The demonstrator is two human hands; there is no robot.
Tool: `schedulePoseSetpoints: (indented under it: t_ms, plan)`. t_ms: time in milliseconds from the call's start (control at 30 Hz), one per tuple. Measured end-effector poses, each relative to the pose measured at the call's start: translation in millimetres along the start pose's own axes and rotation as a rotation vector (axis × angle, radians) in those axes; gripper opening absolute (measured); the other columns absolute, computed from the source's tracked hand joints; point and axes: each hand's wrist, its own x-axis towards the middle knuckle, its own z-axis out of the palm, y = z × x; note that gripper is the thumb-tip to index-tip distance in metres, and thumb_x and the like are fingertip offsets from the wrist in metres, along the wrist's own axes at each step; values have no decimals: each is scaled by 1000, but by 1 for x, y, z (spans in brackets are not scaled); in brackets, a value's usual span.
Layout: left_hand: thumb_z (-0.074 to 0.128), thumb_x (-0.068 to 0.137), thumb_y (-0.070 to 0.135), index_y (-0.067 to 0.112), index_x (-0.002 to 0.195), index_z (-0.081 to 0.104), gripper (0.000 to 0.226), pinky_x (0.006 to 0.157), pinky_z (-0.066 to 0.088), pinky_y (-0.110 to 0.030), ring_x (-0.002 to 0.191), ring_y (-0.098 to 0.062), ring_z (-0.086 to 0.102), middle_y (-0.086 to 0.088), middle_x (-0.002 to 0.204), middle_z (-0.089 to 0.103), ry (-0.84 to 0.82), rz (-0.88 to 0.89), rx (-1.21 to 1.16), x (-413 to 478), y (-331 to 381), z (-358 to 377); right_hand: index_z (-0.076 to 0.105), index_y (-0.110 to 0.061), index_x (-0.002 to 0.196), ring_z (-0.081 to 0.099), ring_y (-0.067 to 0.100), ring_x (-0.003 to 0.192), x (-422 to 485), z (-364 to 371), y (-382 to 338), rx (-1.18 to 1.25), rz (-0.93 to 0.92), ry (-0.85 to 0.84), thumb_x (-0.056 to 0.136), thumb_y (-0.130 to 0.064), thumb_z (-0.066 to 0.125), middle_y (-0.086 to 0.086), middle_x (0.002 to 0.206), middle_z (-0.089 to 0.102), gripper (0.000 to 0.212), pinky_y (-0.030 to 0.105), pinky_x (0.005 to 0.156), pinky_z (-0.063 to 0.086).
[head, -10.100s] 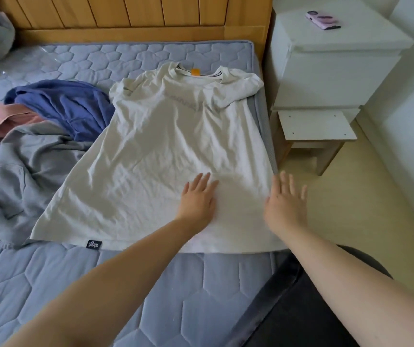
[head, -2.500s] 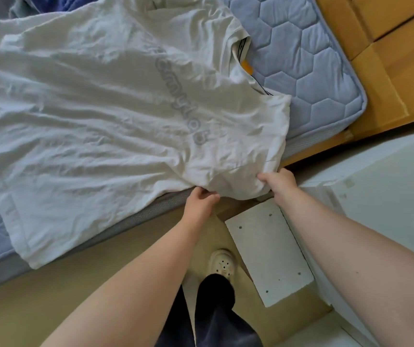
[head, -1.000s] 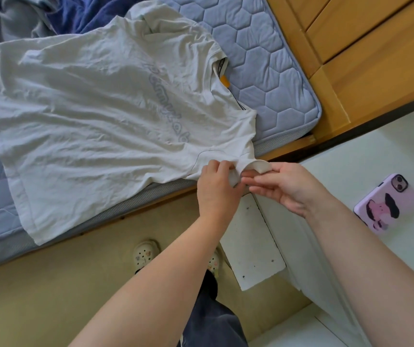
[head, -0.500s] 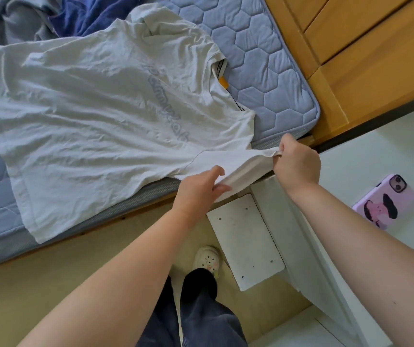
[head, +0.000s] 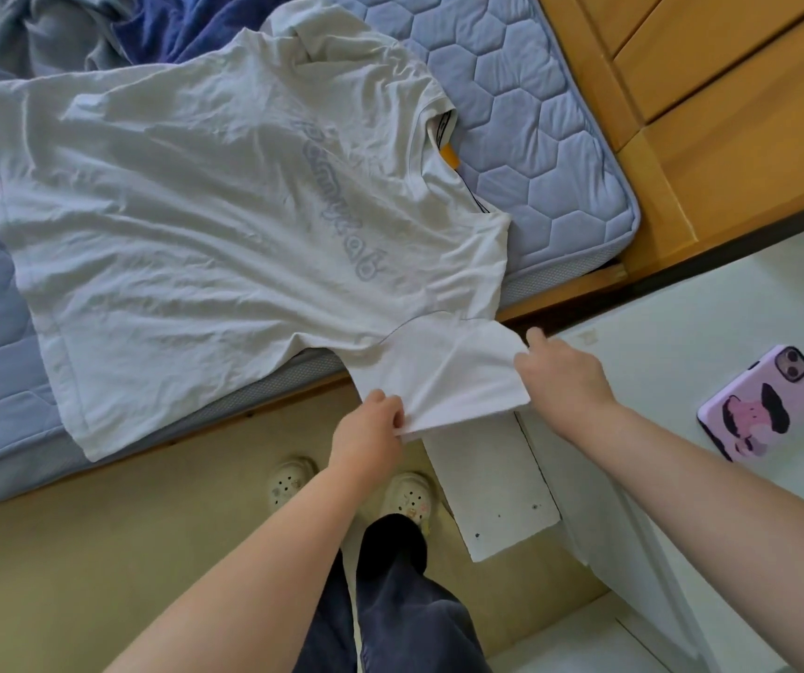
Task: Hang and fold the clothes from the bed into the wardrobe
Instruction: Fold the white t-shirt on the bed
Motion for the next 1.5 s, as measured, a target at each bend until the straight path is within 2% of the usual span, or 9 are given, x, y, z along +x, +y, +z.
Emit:
schedulePoseSetpoints:
  t_ms: [133,267,400,633,800,867,1033,1267,1500]
  plan:
    - [47,86,5,14,93,58,15,75,47,-33,87,-24,53,-2,99,50,-161,-6,-8,5,-4,3,58,-8,111,50,22,98,14,-3,-5,-134,-97,-148,85,-2,58,8,114,46,27,29,63,36]
    - [48,84,8,15,79,54,10,69,45,-30,81,-24,53,-1,86,51,-216,-44,32,12,-2,-7,40,-12,65,42,18,60,32,-7,-4,42,-154,-397,80,4,46,3,74,46,23,27,53,33]
    - [46,86,14,11,74,58,18,65,45,-28,76,-22,54,0,75,52,-346,-45,116,23,-10,-29,48,-10,63,52,20,53,52,-24,0,301,-110,-582,81,0,43,5,64,54,21,25,49,42]
    - [41,86,4,12,61,46,27,64,43,-31,65,-23,47,-6,64,47,-7,-417,-737,74,-28,-104,58,2,81,59,27,54,118,-82,2,571,60,-470,90,-3,38,19,73,63,23,31,52,51]
    - [43,96,15,9,113,53,21,74,48,-33,82,-21,57,-8,94,57,165,-512,-1388,120,-38,-153,51,-8,120,59,24,88,187,-101,10,1289,417,-191,93,-35,48,6,104,55,39,35,72,49]
    - [45,97,23,16,138,39,42,86,45,-35,98,-20,55,-8,115,55,154,-486,-1142,130,-49,-154,46,-13,130,53,27,101,199,-90,10,1320,493,-168,91,-39,45,7,114,49,47,36,82,42]
    - [57,91,24,8,141,39,55,75,44,-26,95,-23,60,-11,116,59,85,-510,-784,135,-63,-120,59,-2,112,52,33,110,194,-38,6,990,503,-239,83,-40,57,17,111,58,47,32,82,41]
    - [62,86,24,11,82,65,14,67,49,-33,73,-23,61,-5,76,65,-22,-328,-516,136,-73,-86,61,-6,92,55,27,92,179,5,-2,946,418,-327,85,-24,69,8,91,56,20,30,74,40]
    - [43,99,34,8,63,53,46,53,37,-28,55,-23,49,-8,56,54,123,-432,-597,136,-86,-91,55,-16,66,48,23,76,177,5,22,1212,602,18,95,-32,54,2,70,52,33,32,63,36]
